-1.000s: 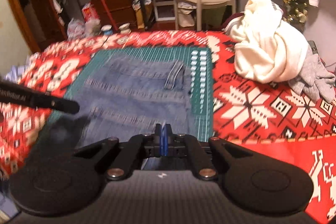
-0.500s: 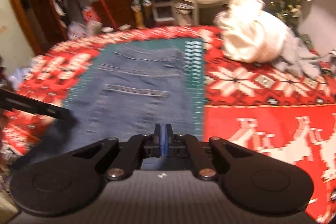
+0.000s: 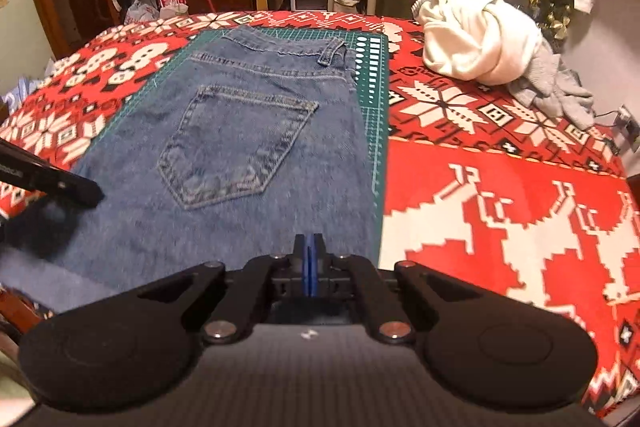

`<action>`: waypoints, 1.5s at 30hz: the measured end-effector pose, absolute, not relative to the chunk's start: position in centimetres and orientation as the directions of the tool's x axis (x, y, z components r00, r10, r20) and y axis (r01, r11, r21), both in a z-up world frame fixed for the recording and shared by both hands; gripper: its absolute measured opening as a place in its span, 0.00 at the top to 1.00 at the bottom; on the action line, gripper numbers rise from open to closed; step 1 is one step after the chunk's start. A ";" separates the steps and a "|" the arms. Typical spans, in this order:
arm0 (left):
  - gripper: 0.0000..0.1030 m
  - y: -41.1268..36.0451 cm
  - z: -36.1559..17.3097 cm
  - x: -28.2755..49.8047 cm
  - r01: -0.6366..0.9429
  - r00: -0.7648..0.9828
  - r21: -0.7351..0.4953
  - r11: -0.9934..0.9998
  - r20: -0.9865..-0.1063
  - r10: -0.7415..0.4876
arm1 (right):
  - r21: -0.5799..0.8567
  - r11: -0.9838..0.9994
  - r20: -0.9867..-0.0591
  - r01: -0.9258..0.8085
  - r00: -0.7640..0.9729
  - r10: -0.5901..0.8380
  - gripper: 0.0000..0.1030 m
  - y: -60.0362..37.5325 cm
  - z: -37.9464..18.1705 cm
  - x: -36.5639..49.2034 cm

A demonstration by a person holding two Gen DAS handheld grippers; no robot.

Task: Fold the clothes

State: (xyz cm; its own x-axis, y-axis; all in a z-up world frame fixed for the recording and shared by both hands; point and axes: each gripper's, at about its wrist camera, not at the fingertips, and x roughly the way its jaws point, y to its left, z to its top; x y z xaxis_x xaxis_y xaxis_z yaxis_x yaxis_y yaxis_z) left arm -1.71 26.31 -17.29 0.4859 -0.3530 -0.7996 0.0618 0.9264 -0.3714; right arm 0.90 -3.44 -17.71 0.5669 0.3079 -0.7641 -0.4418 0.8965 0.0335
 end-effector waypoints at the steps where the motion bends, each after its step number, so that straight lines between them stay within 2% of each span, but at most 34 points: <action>1: 0.97 26.4 -17.2 -2.3 0.065 0.488 -0.366 0.928 -0.799 -0.350 | 0.027 0.897 -0.765 -0.441 0.568 0.302 1.00 -3.6 -17.7 0.6; 8: 0.98 26.7 -16.8 -4.5 0.054 0.485 -0.315 0.948 -0.821 -0.301 | 0.077 0.929 -0.776 -0.363 0.563 0.284 0.99 -6.8 -17.3 -1.0; 10: 0.98 27.0 -16.4 -4.9 0.047 0.489 -0.325 0.944 -0.817 -0.306 | 0.076 0.935 -0.770 -0.346 0.575 0.275 0.96 -7.0 -16.8 -1.3; 15: 0.97 27.6 -15.5 -5.4 0.025 0.511 -0.383 0.923 -0.789 -0.342 | 0.103 0.924 -0.736 -0.369 0.597 0.320 0.96 -6.3 -15.3 -2.1; 20: 0.98 27.3 -16.9 -5.5 0.008 0.481 -0.336 0.942 -0.824 -0.298 | 0.071 0.918 -0.764 -0.391 0.570 0.302 0.96 -4.9 -16.2 -2.0; 21: 0.98 27.6 -17.1 -5.7 0.004 0.483 -0.349 0.937 -0.820 -0.307 | 0.069 0.919 -0.767 -0.389 0.568 0.298 0.99 -5.1 -16.3 -2.0; 26: 0.98 29.0 -16.0 -7.1 -0.025 0.498 -0.352 0.936 -0.816 -0.294 | 0.066 0.925 -0.773 -0.374 0.567 0.285 0.99 -5.9 -16.3 -2.5; 28: 0.97 29.7 -15.1 -8.0 -0.031 0.512 -0.353 0.935 -0.809 -0.288 | 0.081 0.929 -0.764 -0.361 0.577 0.290 0.96 -6.7 -15.5 -3.0; 29: 0.89 30.0 -14.8 -8.5 -0.035 0.519 -0.350 0.936 -0.807 -0.282 | 0.092 0.932 -0.759 -0.351 0.580 0.294 0.94 -7.2 -15.2 -3.1; 31: 0.79 30.6 -14.2 -9.5 -0.051 0.529 -0.355 0.934 -0.803 -0.276 | 0.119 0.937 -0.754 -0.330 0.584 0.301 0.89 -8.0 -14.8 -3.4; 37: 0.79 31.4 -14.4 -12.0 -0.077 0.521 -0.399 0.913 -0.797 -0.305 | 0.160 0.935 -0.754 -0.317 0.572 0.323 0.82 -9.3 -14.8 -4.4; 39: 0.79 31.4 -14.9 -12.6 -0.082 0.504 -0.432 0.898 -0.795 -0.337 | 0.157 0.931 -0.757 -0.329 0.565 0.328 0.76 -9.3 -14.8 -4.9; 41: 0.75 31.2 -15.6 -13.0 -0.088 0.486 -0.469 0.879 -0.790 -0.373 | 0.155 0.928 -0.762 -0.339 0.557 0.331 0.74 -9.2 -14.9 -5.2; 45: 0.73 30.3 -16.8 -12.8 -0.105 0.470 -0.486 0.868 -0.793 -0.387 | 0.184 0.928 -0.774 -0.323 0.535 0.339 0.71 -9.4 -15.6 -4.9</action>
State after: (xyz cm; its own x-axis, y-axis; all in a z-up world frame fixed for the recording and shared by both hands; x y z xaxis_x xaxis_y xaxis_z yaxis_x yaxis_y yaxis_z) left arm -12.76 30.29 -16.82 0.4698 -0.3874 -0.7932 -0.1052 0.8676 -0.4860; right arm -4.92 -9.45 -15.58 0.5352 0.3392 -0.7737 -0.3228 0.9285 0.1838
